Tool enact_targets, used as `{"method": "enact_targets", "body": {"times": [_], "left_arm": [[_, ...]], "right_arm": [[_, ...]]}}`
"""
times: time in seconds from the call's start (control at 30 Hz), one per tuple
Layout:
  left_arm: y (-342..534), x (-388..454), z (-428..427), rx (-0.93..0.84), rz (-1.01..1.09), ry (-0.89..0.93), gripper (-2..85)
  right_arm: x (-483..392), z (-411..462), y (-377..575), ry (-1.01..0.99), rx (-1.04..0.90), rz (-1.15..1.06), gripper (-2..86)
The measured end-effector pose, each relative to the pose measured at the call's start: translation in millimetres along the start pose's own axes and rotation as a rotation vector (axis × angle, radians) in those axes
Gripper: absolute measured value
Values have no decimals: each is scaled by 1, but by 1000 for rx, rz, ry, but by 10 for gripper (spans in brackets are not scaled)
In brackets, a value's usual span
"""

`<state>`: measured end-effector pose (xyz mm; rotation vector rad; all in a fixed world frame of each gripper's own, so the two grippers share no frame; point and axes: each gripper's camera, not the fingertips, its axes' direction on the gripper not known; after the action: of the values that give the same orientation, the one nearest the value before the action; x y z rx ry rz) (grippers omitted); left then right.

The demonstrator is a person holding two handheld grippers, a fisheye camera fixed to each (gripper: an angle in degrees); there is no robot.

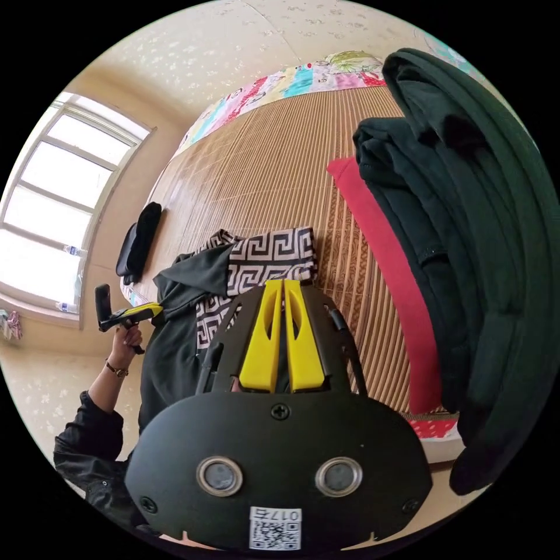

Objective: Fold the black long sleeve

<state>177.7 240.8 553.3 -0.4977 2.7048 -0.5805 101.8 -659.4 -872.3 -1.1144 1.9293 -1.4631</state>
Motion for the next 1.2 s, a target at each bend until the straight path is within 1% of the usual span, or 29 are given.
{"method": "enact_targets", "body": {"times": [0.07, 0.13, 0.2, 0.23, 0.33, 0.37, 0.43, 0.53, 0.6, 0.7, 0.8, 0.93, 1.0, 1.07, 1.13, 1.2], "left_arm": [[1, 5, -12, 28, 24, 18, -9], [2, 4, -24, 57, 34, 44, -9], [2, 2, -31, 66, 31, 53, -10], [2, 0, -33, 63, 28, 45, -10], [2, -1, -31, 58, 30, 30, -10], [3, -3, -30, 62, 22, 34, -10], [4, -6, -28, 68, 8, 52, -10], [7, -13, -24, 60, -17, 68, -10], [8, -17, -25, 59, -26, 74, -10], [10, -20, -31, 68, -26, 76, -10], [8, -21, -33, 64, -18, 80, -10], [3, -23, -36, 63, -15, 85, -10], [1, -24, -36, 63, -17, 82, -10], [0, -26, -35, 71, -22, 91, -10], [1, -28, -36, 77, -30, 97, -10], [2, -31, -40, 93, -32, 113, -10]], "right_arm": [[-9, -20, 0, 42, 43, -37, 12], [-14, -46, 3, 8, 114, -61, 12], [-6, -72, 12, -71, 200, -22, 19], [-2, -74, 13, -78, 207, -9, 22], [19, -62, 14, -96, 160, 8, 72], [30, -48, 13, -104, 118, 52, 119], [43, -27, 16, -84, 75, 119, 134], [50, -7, 28, -83, 101, 123, 102], [61, 4, 33, -188, 119, 150, 82], [66, 4, 36, -277, 150, 148, 61], [61, -5, 36, -233, 141, 123, 26], [48, -28, 30, -166, 137, 65, 12], [42, -42, 26, -83, 127, 51, 9], [40, -48, 26, -48, 124, 49, 7], [41, -53, 27, -56, 122, 50, 5], [41, -67, 36, -100, 161, 53, 4]]}}
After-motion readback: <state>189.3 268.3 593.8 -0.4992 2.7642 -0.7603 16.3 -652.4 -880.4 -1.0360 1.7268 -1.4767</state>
